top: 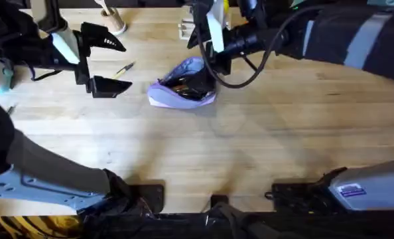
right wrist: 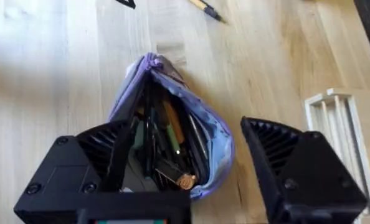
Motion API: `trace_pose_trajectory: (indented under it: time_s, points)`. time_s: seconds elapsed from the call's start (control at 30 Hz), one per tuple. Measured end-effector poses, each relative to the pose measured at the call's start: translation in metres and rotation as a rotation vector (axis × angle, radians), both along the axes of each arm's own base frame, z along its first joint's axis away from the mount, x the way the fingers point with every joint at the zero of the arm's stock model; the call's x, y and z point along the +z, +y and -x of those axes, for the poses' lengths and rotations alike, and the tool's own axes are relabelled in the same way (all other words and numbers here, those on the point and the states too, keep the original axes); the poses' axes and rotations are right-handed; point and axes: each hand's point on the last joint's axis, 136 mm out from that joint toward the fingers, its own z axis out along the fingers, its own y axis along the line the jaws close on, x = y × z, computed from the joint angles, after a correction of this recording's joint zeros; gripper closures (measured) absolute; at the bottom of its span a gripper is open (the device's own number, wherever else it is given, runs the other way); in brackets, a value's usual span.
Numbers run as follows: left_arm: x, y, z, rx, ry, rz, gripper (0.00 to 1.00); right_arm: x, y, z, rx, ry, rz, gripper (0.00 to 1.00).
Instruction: Unzip the bag, pick up the pens from the table one at a time and place them inside, then zip the bag closed.
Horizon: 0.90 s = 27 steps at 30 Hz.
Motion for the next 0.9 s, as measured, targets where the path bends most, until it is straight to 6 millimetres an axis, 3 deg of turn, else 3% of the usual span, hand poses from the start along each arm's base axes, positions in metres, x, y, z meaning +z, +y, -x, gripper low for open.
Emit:
trace_pose_trajectory:
  time_s: [0.27,0.47,0.8,0.9]
  points:
    - [-0.023,0.026,-0.023,0.169,0.119,-0.155,0.009,0.024,-0.022,-0.013,-0.202,0.146,-0.092,0.007]
    - [-0.033,0.056,-0.053,0.432,0.212,-0.301,0.010,0.024,-0.045,-0.029,-0.492,0.457,-0.209,0.007]
    - [-0.040,0.054,-0.065,0.574,0.277,-0.367,0.010,0.037,-0.054,-0.031,-0.587,0.546,-0.275,0.007]
    - [-0.051,0.058,-0.065,0.601,0.318,-0.378,0.010,0.046,-0.055,-0.029,-0.587,0.537,-0.291,0.007]
